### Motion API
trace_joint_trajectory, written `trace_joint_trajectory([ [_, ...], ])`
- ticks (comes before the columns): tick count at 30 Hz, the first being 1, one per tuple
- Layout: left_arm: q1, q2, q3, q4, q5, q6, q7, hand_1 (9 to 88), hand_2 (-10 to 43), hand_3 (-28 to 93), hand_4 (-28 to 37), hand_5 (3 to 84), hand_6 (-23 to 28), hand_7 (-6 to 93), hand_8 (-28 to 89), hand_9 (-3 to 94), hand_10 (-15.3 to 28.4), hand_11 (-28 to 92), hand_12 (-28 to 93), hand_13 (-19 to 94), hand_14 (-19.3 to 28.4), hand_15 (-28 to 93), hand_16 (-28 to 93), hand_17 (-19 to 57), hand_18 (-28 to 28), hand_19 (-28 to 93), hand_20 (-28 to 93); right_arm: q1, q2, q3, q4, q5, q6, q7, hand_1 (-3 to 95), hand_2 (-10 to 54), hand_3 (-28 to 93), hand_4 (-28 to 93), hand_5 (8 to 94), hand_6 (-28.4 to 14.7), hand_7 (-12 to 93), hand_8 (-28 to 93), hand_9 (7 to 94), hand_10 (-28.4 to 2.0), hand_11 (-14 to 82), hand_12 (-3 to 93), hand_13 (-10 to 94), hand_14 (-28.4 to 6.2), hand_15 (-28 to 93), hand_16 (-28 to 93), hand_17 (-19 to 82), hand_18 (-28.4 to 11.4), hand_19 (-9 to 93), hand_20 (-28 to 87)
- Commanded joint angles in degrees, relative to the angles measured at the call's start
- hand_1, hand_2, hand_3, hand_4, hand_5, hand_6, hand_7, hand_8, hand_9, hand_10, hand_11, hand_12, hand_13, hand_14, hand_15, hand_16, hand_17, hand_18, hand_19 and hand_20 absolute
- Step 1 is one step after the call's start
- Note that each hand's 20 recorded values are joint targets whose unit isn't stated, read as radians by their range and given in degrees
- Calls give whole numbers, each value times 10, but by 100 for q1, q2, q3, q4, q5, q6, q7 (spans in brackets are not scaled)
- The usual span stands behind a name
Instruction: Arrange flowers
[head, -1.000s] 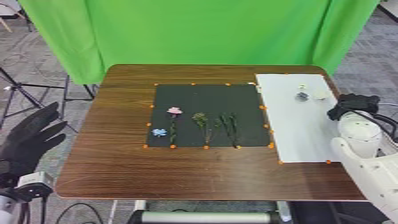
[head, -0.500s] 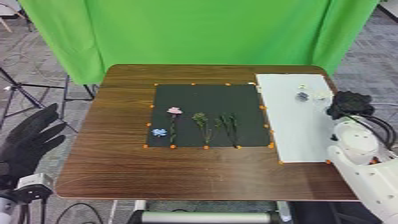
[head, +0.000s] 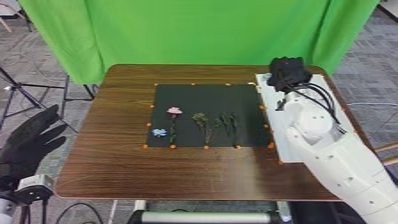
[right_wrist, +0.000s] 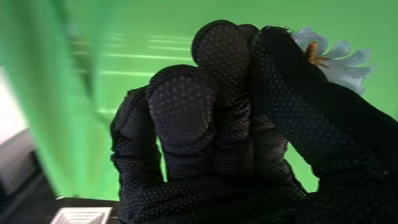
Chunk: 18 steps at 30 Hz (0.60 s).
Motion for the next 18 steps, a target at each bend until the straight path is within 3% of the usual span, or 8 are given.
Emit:
trace_joint_trajectory([
  [1,22,-31,20,-24,18,35,-70,227,-34,703,-283,214,8,191,-96,176,86,118,184,141,116,186,46,-105,192,381,76,307,-891,-613,107,-286,-365,-330,457,-94,854,-265,683,26,518,24,854,-66,263,492,761,-53,648,293,281,-202,793,491],
  [18,-57,50,79,10,13,-7,-124,226,-37,705,-283,214,6,202,-102,178,85,125,183,144,115,190,43,-104,192,381,73,552,-1692,-1409,535,-599,-1036,-470,450,-95,859,-253,690,21,512,31,855,-70,264,490,760,-55,651,294,276,-205,792,495],
])
